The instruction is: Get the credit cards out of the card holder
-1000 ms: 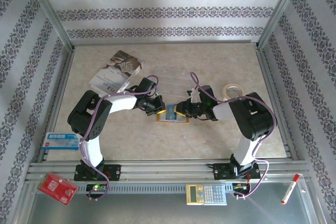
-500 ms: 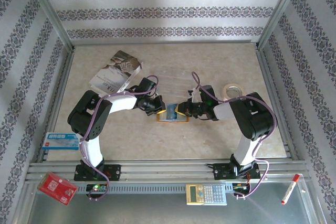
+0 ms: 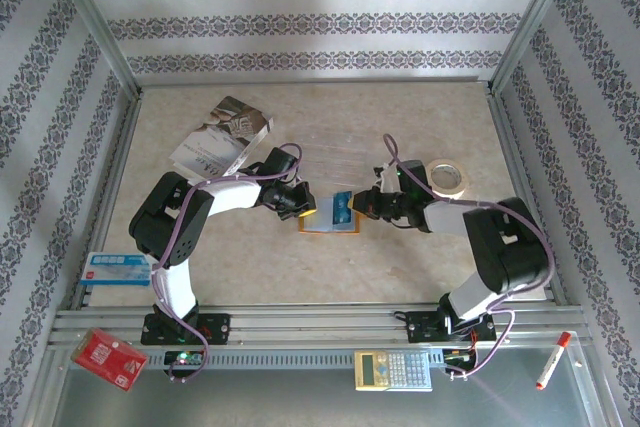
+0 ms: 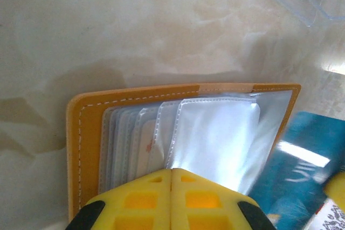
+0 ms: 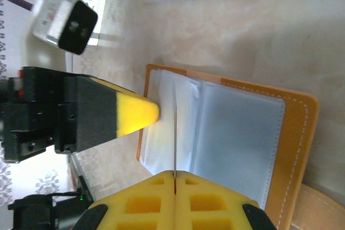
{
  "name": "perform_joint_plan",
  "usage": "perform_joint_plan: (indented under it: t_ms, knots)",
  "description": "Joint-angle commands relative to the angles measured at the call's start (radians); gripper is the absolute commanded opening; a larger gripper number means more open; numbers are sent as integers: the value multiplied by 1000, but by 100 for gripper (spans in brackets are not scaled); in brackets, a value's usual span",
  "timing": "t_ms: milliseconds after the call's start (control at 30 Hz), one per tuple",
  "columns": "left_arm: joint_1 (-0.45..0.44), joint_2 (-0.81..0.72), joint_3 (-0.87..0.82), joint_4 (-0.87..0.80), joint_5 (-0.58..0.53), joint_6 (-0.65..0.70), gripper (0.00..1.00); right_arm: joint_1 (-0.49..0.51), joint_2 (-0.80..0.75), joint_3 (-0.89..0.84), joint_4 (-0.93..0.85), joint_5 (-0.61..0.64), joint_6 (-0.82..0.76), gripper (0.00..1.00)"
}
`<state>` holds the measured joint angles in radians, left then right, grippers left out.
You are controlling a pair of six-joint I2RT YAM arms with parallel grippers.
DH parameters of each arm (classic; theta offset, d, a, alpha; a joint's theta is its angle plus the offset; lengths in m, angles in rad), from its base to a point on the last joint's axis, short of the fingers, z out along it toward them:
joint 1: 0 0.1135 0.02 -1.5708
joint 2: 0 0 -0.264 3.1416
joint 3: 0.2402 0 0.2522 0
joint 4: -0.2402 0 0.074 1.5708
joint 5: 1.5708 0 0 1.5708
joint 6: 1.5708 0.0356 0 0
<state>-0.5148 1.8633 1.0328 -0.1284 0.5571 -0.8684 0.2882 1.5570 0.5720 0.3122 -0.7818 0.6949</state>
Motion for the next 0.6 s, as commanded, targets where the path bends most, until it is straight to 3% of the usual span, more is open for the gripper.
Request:
perform_joint_plan:
  t_ms: [0,100,233,433,567]
  knots:
    - [10,-29,18,-46,19,-9,13,-7,-95,27,-120,50,-120,4]
    - [12,-71,45,11,78,-40,22,-8,-173,51,-198,81,-189,3]
    - [26,-148,42,12,50,-28,34,-9,-247,101,-294,132,-283,3]
    - [51,-292,-3,10,-37,76,57,-9,-254,225,-443,156,-407,3]
    - [51,-350,-23,111,-1,124,70,-6,-250,266,-450,112,-416,2]
